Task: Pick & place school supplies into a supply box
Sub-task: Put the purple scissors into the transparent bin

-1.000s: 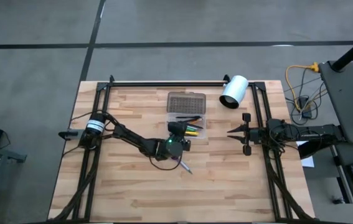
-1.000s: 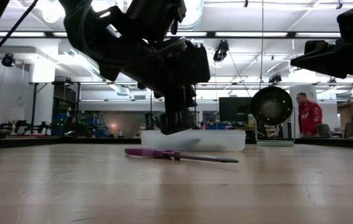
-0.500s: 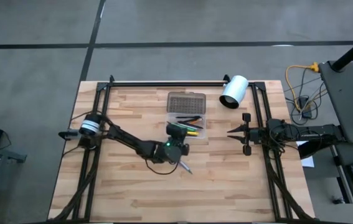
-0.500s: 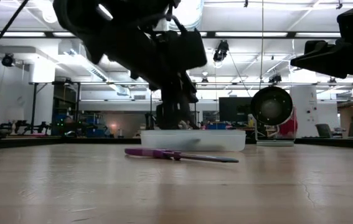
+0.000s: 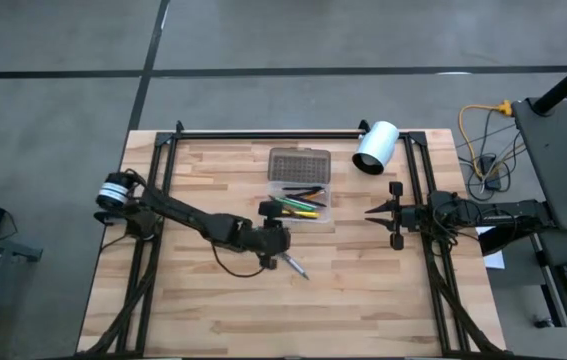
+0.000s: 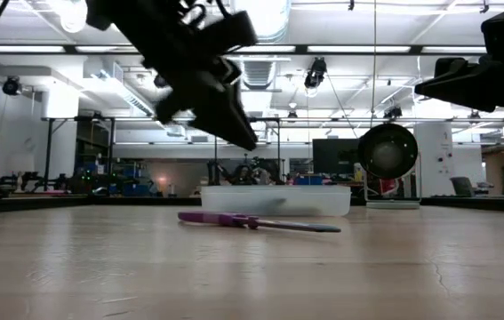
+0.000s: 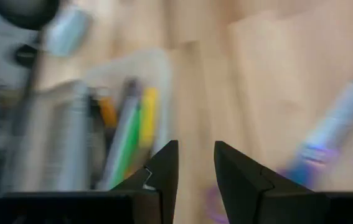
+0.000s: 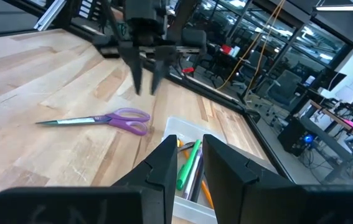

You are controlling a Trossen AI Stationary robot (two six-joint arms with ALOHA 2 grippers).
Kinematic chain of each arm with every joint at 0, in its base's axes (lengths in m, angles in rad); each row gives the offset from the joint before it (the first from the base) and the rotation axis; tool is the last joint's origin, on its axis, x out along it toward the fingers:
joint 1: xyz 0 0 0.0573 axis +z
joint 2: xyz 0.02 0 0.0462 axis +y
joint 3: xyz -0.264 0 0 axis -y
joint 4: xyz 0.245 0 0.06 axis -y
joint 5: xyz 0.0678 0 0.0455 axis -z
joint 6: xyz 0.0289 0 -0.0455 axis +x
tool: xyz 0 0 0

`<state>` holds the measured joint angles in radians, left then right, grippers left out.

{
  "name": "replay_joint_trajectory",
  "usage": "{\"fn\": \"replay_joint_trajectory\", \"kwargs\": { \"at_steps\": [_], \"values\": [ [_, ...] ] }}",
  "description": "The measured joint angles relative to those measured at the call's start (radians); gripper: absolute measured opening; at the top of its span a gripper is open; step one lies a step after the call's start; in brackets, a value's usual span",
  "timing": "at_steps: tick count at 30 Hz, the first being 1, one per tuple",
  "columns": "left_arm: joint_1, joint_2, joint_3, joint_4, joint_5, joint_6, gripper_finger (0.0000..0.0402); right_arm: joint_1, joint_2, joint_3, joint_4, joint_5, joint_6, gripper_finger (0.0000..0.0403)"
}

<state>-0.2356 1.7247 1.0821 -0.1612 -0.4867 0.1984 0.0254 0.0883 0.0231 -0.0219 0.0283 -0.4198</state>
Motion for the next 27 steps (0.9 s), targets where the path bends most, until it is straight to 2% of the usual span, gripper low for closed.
{"fn": "replay_joint_trajectory", "kwargs": {
  "at_steps": [2, 9, 20, 27],
  "values": [
    [-0.001, -0.02, 0.0, -0.064, 0.083, -0.039, 0.0087, 0.0, 0.0, 0.0, 0.0, 0.0, 0.0, 0.0068],
    [-0.006, -0.017, 0.0, -0.246, 0.243, -0.091, 0.0087, 0.0, 0.0, 0.0, 0.0, 0.0, 0.0, 0.0068],
    [-0.006, -0.005, 0.0, -0.277, 0.254, -0.089, 0.0087, 0.0, 0.0, 0.0, 0.0, 0.0, 0.0, 0.0068],
    [-0.005, 0.026, -0.002, -0.276, 0.306, -0.083, 0.0087, 0.0, 0.0, 0.0, 0.0, 0.0, 0.0, 0.0068]
  ]
}}
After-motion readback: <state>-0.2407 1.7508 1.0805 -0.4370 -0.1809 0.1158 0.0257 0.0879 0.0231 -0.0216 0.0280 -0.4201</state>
